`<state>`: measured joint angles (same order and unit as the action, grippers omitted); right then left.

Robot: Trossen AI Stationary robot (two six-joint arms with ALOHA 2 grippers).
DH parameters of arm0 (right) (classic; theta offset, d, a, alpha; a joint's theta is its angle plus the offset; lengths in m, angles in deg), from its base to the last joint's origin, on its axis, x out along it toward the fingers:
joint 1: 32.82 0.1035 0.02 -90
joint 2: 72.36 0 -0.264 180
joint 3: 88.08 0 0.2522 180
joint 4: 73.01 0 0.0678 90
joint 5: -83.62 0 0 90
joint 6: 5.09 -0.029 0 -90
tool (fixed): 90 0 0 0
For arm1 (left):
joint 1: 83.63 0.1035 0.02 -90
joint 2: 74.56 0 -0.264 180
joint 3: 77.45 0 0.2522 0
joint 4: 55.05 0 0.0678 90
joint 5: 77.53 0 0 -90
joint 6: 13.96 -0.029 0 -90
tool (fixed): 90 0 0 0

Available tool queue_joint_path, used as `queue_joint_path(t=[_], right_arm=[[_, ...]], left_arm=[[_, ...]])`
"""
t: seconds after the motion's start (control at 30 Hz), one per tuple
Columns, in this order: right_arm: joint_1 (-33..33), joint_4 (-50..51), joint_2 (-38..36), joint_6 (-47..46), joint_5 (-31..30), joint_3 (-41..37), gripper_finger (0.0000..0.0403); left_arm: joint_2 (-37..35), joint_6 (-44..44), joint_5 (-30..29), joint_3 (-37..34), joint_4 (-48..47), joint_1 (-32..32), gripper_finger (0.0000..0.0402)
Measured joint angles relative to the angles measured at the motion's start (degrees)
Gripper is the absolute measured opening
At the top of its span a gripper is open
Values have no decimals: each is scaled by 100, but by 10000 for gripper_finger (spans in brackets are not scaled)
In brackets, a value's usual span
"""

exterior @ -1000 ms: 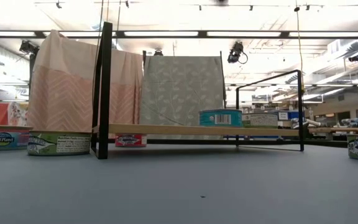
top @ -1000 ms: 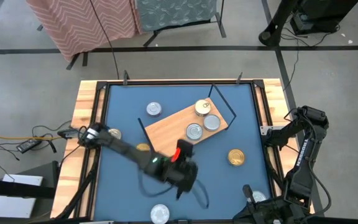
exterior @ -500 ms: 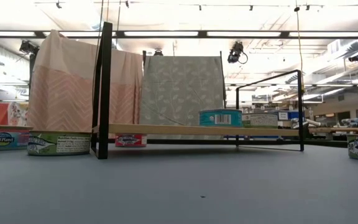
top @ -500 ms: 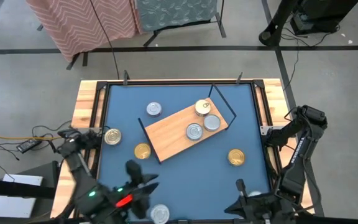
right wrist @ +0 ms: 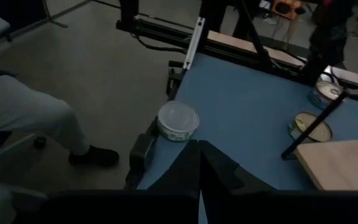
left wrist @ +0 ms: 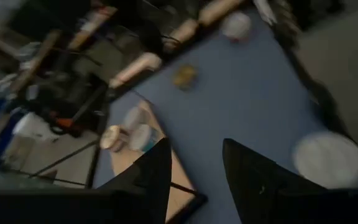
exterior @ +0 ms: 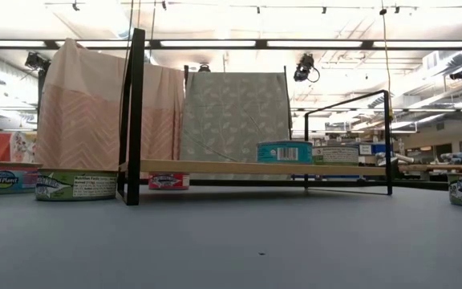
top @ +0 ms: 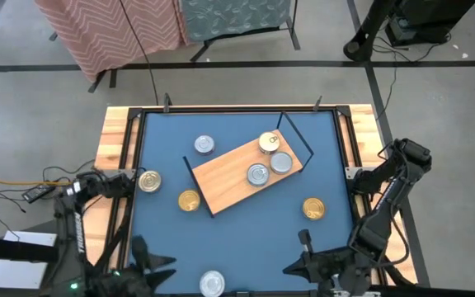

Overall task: Stack canned seafood by type on shelf
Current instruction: Put the red tuna can on the shelf

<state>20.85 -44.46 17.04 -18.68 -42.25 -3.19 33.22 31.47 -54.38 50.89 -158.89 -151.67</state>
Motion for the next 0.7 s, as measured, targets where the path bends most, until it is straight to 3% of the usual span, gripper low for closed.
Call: queue_joint_path(t=[0.13,0.37,0.53,0.63,0.7], right_arm=[[-153,-250,0,181,314,0,11],[-263,-446,0,457,465,0,11],[-345,-501,0,460,767,0,11],[-366,-521,0,465,833,0,11],[-395,-537,0,488,843,0,11]], left_arm=[[-369,1435,-821,-1424,471,-150,147],[-972,2070,-850,-3831,3052,-125,147],[-1347,1113,-526,-5055,5901,-16,147],[-1457,-188,354,-5740,8374,201,147],[-1451,-1195,1314,-6254,10432,435,147]])
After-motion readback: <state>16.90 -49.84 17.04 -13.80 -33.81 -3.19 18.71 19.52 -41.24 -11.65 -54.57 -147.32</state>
